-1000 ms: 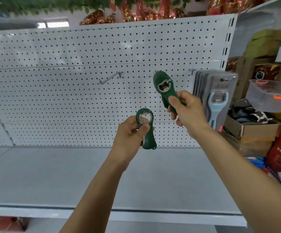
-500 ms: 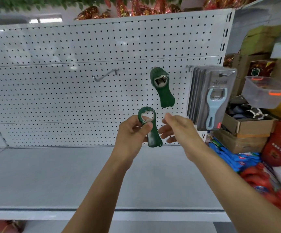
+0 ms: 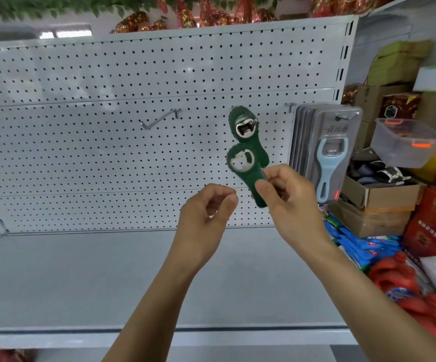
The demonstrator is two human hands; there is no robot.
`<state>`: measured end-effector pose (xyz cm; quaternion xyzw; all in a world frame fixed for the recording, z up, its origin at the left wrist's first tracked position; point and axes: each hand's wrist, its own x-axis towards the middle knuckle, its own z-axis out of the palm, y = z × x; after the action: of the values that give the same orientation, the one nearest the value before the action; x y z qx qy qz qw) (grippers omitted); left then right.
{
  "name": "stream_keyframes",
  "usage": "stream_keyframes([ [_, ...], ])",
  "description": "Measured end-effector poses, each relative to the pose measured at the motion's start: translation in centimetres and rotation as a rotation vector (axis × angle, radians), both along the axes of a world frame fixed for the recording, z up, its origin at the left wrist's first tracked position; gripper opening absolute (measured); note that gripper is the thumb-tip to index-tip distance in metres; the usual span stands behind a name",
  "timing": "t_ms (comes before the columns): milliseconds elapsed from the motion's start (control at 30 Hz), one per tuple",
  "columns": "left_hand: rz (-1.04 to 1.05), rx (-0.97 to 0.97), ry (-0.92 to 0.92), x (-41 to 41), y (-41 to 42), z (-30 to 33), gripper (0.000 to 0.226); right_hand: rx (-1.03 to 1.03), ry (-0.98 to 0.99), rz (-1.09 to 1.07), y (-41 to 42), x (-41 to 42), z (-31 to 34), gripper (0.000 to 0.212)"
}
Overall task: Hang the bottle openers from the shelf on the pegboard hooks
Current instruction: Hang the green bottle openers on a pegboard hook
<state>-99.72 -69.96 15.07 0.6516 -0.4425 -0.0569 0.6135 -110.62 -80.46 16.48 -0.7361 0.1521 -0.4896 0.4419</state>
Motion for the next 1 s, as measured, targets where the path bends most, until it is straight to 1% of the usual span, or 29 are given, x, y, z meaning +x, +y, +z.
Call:
stream_keyframes([
  [133, 0.085, 0.086, -0.224, 0.0, 0.6, -0.4, 0.005, -0.029, -0.068, -0.057, -0.7, 0.1, 1.4, 0.005],
  [200, 0.129, 0.134, -0.343, 0.0, 0.8, -0.8, 0.009, -0.041, -0.081, -0.064, -1.2, 0.4, 2.2, 0.005],
  [267, 0.162, 0.173, -0.421, 0.1, 0.9, -1.2, 0.012, -0.05, -0.085, -0.071, -1.6, 0.8, 3.0, 0.007],
  [400, 0.189, 0.2, -0.461, 0.2, 1.2, -1.9, 0.013, -0.017, -0.067, -0.096, -2.6, 1.7, 3.9, 0.011],
  [600, 0.21, 0.222, -0.46, 0.3, 1.3, -2.6, 0.014, 0.039, 0.019, -0.079, -3.8, 2.6, 3.6, 0.007],
  [767, 0.246, 0.238, -0.502, 0.2, 1.1, -3.2, 0.014, 0.063, 0.056, -0.074, -4.3, 2.6, 2.9, 0.005],
  [867, 0.271, 0.273, -0.534, -0.1, 1.1, -3.8, 0.017, 0.057, 0.138, -0.058, -4.2, 1.9, 1.5, 0.009],
  [1000, 0.296, 0.323, -0.554, -1.1, 1.6, -5.5, 0.025, -0.011, 0.299, -0.08, -3.2, 0.2, -3.0, 0.018],
])
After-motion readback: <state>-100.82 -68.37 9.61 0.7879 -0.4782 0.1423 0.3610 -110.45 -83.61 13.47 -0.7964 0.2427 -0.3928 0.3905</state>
